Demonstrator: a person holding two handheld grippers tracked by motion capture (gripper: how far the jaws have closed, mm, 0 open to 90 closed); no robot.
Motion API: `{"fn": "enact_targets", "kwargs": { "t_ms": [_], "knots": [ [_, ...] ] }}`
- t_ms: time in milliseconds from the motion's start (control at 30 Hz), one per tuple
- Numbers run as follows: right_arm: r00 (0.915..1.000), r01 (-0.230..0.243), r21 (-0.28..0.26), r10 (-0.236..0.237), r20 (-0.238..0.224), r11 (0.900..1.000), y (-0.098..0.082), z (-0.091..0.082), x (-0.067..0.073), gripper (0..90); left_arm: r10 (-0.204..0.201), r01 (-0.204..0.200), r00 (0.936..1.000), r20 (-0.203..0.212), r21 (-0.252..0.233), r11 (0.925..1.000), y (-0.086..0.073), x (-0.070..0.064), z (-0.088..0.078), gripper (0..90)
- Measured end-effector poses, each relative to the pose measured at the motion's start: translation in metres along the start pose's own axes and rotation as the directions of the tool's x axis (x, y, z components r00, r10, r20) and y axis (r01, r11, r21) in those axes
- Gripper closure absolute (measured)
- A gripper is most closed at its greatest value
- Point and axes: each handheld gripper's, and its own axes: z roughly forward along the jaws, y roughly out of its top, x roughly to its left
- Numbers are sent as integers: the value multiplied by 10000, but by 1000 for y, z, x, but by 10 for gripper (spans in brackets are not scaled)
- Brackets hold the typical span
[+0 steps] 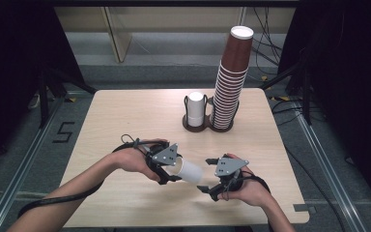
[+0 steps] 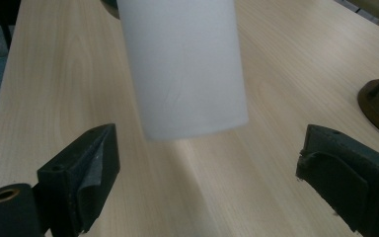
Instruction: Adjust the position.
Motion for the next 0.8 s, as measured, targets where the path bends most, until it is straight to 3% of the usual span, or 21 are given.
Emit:
{"fn": "enact_targets", "kwargs": {
  "t_ms": [67,133,300,600,700,733,767,800],
  "knots": [
    [9998,-156,40,156,104,9999,-2,-1,1,99,-113,114,9999,-38,242,9996,-1,1,-1,317],
    [9995,-297,60,296,112,9995,-3,-1,1,104,125,-126,9999,14,747,9971,-1,4,-3,312],
    [9988,-398,16,398,295,9992,-2,1,2,127,258,-254,9997,-20,1273,9915,2,6,-7,311],
    [9997,61,39,-62,254,10000,10,16,5,154,833,-863,9963,225,2534,9635,12,7,-8,315],
    [9997,-61,-79,63,255,10000,15,22,7,156,991,-1048,9945,347,2765,9553,14,7,-6,315],
    [9997,76,-89,-73,239,9999,17,24,6,157,899,-963,9953,356,2755,9565,14,6,-5,315],
    [9998,-18,-104,20,196,9999,18,26,7,158,1134,-1216,9925,447,3003,9461,15,8,-5,315],
    [9999,83,-160,-81,144,9998,19,28,7,159,1011,-1089,9940,417,2935,9497,15,7,-4,314]
  ]
}}
